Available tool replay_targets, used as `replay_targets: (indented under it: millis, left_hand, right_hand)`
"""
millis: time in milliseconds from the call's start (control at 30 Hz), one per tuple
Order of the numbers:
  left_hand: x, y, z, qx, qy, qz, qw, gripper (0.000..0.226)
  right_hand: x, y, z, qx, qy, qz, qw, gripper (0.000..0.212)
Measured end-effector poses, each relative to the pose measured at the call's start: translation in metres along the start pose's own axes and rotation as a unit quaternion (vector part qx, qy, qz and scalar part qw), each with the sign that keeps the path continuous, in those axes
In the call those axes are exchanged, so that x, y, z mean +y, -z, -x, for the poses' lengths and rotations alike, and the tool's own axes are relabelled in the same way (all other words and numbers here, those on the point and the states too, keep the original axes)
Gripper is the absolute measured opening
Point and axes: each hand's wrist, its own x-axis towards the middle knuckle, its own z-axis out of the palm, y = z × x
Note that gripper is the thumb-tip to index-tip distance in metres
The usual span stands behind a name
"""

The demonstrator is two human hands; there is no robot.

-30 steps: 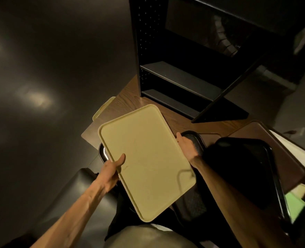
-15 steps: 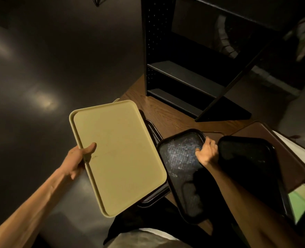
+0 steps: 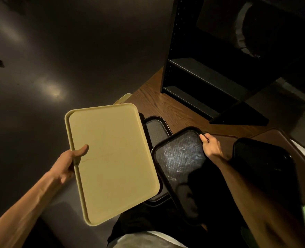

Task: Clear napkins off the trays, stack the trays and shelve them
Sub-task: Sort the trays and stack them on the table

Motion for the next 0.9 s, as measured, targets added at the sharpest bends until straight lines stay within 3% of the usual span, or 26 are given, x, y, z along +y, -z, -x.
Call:
replay_targets:
  millis: [100,200,433,567,767,900]
  left_hand:
    - [0.004,0.008,0.003,-0.035,0.009,0.059,0.998,0.02]
    - [0.008,0.024,0.003,-0.079,0.046,0.092,0.992,0.035]
    - [0.005,0.049,-0.007,-0.075,0.06,0.139,0.986,0.041]
    - [-0.001,0.06,-0.014,-0.052,0.055,0.137,0.988,0.028]
    - [-0.012,0.062,-0.027,-0.043,0.07,0.135,0.987,0.032]
    - [-0.016,0.056,-0.037,-0.06,0.085,0.132,0.986,0.034]
  right_hand:
    - [-0.019,-0.006,-0.002,0.0,0.001,-0.057,0.998,0.047]
    - [-0.045,-0.016,-0.005,0.015,0.001,-0.099,0.995,0.047]
    - [-0.096,-0.053,-0.008,-0.001,0.001,-0.099,0.995,0.048]
    - [-0.107,-0.076,-0.004,-0.012,0.023,-0.078,0.997,0.033]
    - [-0.105,-0.106,-0.009,0.053,0.021,-0.054,0.997,0.032]
    - [-0.1,-0.11,-0.008,0.01,0.022,-0.067,0.997,0.035]
